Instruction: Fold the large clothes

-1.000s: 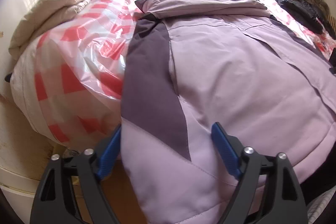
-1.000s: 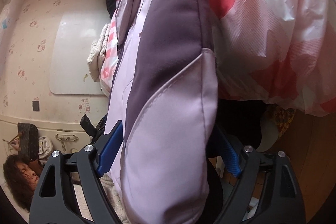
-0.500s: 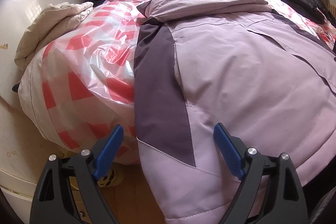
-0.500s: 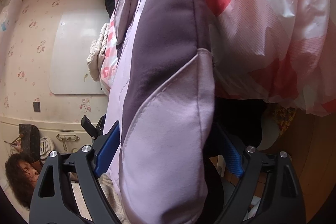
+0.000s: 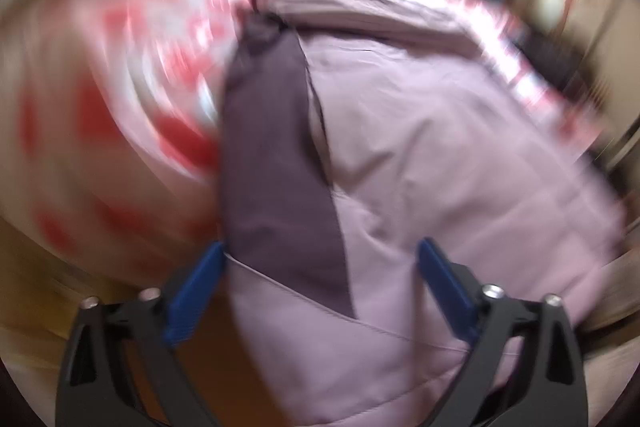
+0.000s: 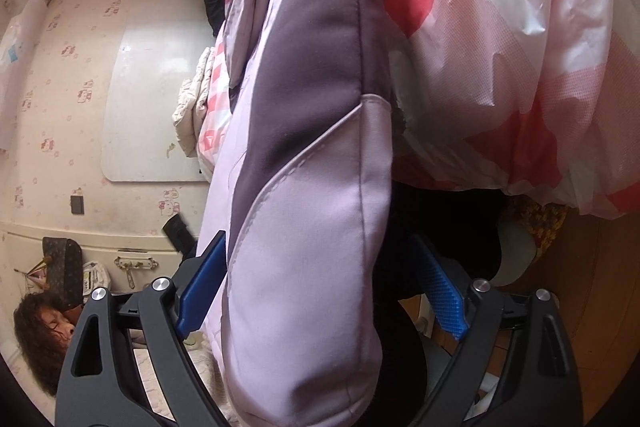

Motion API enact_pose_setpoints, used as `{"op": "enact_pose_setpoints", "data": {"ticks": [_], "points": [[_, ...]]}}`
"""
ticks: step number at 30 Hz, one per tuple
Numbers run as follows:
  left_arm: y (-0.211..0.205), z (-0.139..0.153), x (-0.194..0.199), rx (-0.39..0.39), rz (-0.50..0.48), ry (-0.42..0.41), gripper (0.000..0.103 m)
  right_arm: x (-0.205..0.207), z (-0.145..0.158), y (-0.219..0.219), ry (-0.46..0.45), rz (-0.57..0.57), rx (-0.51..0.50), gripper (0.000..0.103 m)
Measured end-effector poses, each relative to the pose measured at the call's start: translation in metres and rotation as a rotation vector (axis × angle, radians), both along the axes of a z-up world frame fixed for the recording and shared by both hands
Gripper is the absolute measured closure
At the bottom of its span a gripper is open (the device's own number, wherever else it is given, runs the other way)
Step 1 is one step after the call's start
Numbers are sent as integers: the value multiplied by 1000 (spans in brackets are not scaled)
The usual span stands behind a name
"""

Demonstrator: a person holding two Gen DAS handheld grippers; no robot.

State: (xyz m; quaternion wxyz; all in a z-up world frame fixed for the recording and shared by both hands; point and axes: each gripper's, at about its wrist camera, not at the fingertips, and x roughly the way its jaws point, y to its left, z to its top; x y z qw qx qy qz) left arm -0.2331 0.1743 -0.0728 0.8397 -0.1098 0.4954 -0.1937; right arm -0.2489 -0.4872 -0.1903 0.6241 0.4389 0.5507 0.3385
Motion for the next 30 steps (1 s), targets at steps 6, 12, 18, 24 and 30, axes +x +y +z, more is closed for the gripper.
{"op": "enact_pose_setpoints", "data": {"ticks": [6,12,18,24,30], "points": [[66,-81,34,-546,90,306,7,0,0,-6,-16,-11,52,17],[28,-87,28,-725,-80,322,7,2,1,-4,-31,-8,57,17],[10,-61,24,-595,-59,259,55,1,30,6,-166,3,39,66],[12,-40,17,-546,-47,193,73,0,21,-1,-126,6,82,43],[3,-66,20,-559,3,327,12,-7,6,2,-128,1,124,31]]}}
